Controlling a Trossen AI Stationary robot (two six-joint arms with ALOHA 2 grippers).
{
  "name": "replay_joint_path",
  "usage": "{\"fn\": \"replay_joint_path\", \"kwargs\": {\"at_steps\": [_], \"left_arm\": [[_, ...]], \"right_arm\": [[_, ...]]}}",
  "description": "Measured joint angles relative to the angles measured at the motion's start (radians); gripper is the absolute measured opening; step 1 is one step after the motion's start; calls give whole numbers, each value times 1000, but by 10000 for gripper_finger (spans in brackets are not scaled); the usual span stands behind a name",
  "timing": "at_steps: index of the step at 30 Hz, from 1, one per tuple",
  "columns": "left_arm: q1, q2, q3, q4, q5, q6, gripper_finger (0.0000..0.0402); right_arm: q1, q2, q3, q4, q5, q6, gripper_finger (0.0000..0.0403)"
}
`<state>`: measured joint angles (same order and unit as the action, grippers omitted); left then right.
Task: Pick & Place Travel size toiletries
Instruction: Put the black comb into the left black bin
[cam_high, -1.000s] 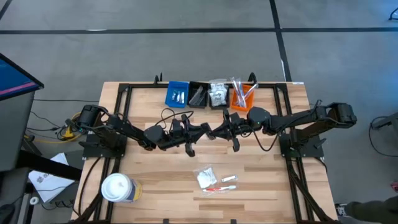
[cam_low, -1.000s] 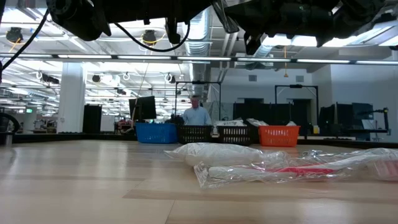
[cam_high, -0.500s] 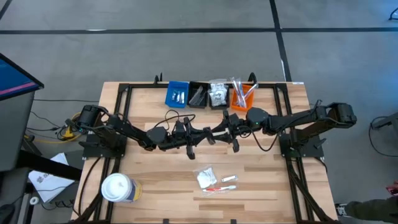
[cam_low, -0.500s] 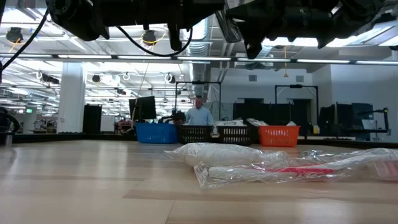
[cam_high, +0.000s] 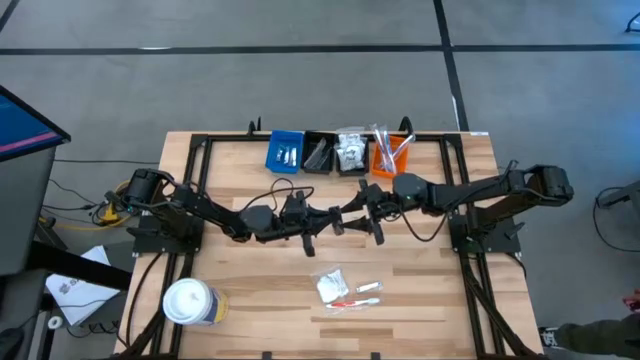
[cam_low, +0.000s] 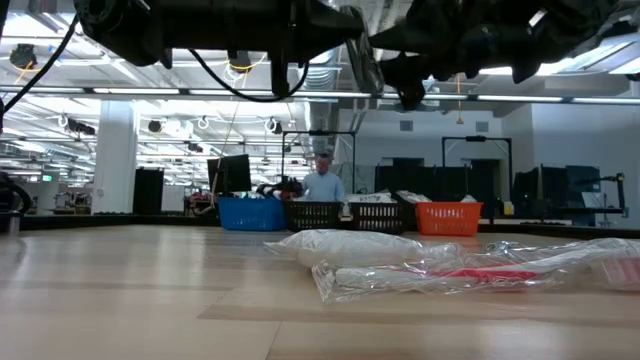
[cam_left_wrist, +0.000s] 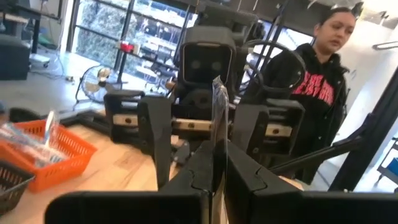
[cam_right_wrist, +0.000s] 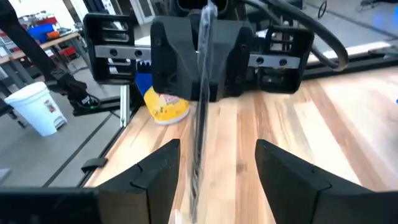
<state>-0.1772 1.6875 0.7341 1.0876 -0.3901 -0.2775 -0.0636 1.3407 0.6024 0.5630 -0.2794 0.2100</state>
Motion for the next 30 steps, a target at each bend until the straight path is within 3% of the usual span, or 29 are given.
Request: {"fn": "replay_joint_path", "kwargs": {"at_steps": [5, 11, 22, 25, 30], "left_arm": [[0, 0, 0, -50, -6, -20, 6], [0, -38, -1, -176, -55, -54, 6], [56, -293, 8, -603, -145, -128, 6], [105, -316, 55, -726, -140, -131, 6], [242, -263, 223, -960, -39, -121, 6]], "right_arm": [[-26, -20, 0, -101, -63, 9, 196], [-45, -114, 0, -290, -68, -9, 181], [-45, -249, 0, -493, -59, -106, 156], [-45, -238, 1, -533, -58, -116, 151], [-35, -192, -1, -674, -56, -143, 141]]}}
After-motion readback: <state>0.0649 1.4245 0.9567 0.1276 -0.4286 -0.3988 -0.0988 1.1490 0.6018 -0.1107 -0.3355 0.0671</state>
